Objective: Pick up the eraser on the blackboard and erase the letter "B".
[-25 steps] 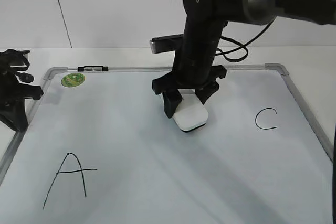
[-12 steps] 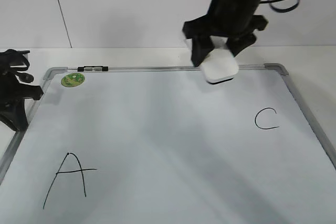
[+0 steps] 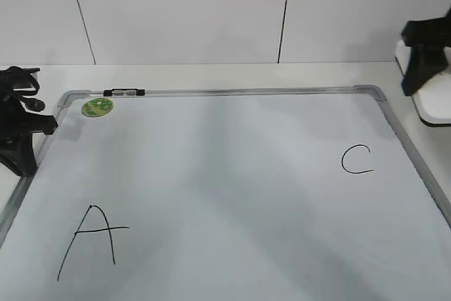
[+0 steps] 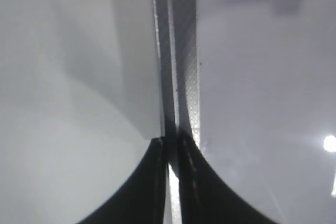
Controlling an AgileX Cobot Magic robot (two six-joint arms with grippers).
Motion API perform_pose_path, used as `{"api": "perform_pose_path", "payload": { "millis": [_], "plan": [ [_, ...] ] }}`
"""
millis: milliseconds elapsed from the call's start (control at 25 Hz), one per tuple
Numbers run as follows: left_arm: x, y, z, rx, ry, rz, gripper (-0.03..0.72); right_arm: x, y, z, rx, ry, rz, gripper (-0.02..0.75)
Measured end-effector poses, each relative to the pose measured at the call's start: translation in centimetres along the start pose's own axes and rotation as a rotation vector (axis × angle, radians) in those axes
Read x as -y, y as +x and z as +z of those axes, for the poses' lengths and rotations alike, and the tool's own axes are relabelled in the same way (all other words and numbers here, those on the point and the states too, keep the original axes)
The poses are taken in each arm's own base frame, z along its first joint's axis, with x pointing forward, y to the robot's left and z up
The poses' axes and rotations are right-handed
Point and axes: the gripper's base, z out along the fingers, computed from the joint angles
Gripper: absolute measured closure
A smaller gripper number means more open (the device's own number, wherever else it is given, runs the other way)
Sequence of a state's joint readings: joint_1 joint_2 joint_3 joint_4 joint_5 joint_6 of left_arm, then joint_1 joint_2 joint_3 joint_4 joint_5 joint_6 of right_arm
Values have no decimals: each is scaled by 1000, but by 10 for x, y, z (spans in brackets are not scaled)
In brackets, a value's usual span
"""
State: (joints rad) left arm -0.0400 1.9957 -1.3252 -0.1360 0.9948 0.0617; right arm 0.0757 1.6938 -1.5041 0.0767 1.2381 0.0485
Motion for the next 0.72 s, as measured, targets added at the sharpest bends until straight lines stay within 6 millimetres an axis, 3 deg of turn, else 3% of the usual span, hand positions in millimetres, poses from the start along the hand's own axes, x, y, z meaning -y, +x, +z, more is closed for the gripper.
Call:
{"api": "perform_pose_path", "payload": {
  "millis": [160, 320, 720],
  "plan": [
    [-1, 0, 0, 0, 0, -2, 670, 29, 21, 2, -41, 22, 90, 189],
    [-1, 0, 0, 0, 0, -2, 670, 36, 37, 16, -109, 20, 119, 189],
    [0, 0, 0, 2, 5, -5, 670, 36, 28, 65, -219, -41, 69, 189]
  ]
}}
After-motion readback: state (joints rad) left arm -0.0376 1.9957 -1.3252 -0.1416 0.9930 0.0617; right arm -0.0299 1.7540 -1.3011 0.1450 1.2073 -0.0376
